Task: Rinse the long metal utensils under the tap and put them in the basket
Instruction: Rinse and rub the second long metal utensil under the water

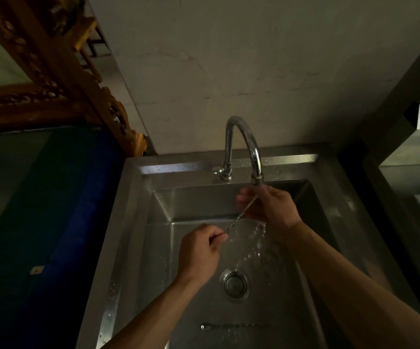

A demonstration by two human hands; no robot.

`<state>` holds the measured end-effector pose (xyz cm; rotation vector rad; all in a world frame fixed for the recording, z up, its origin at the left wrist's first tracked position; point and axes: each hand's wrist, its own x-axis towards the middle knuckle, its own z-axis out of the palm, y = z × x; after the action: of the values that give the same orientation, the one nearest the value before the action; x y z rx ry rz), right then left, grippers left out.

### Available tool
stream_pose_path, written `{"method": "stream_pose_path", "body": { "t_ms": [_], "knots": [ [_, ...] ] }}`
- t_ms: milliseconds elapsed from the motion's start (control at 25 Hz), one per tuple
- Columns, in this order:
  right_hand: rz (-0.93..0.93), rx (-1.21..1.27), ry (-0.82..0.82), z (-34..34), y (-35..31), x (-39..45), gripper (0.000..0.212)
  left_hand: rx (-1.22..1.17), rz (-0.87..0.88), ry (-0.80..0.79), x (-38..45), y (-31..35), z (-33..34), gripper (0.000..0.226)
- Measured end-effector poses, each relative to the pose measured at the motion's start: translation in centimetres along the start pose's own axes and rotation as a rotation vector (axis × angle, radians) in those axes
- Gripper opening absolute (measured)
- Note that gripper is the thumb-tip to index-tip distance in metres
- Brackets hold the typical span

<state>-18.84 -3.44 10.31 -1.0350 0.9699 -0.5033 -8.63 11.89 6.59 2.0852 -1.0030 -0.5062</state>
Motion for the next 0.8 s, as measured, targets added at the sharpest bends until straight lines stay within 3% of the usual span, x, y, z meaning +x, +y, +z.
{"method": "stream_pose_path", "body": {
  "t_ms": [80, 200, 280, 400, 560, 720, 800],
  "knots": [
    [0.029, -0.004, -0.073, -0.4, -0.2, 0.0, 0.017, -0.017, -0.007, 0.004, 0.2, -0.3, 0.0, 0.011],
    [0.078, -0.009, -0.031, -0.5, -0.4, 0.2, 0.041, 0.005, 0.016, -0.013, 0.6, -0.3, 0.1, 0.008],
    [0.031, -0.091, -0.002, -0.8, -0.8, 0.2, 0.038, 0.066, 0.052, -0.019, 1.0, 0.0, -0.4, 0.005],
    [-0.069, -0.398, -0.083, -2.8, -1.0, -0.3, 0.01, 0.333, 0.197, 0.044, 2.4, 0.0, -2.0, 0.005],
    [0.027, -0.814, -0.359, -3.8, -0.2, -1.1, 0.016, 0.748, 0.513, 0.092, 4.7, 1.1, -3.0, 0.021],
    [0.102, -0.569, -0.411, -1.4, 0.8, -1.8, 0.02, 0.82, 0.602, 0.036, 5.4, 3.2, -2.2, 0.034],
    [0.129, -0.467, -0.367, -0.7, 1.4, -1.9, 0.012, 0.553, 0.455, -0.021, 5.3, 3.6, -1.4, 0.034]
  ]
}}
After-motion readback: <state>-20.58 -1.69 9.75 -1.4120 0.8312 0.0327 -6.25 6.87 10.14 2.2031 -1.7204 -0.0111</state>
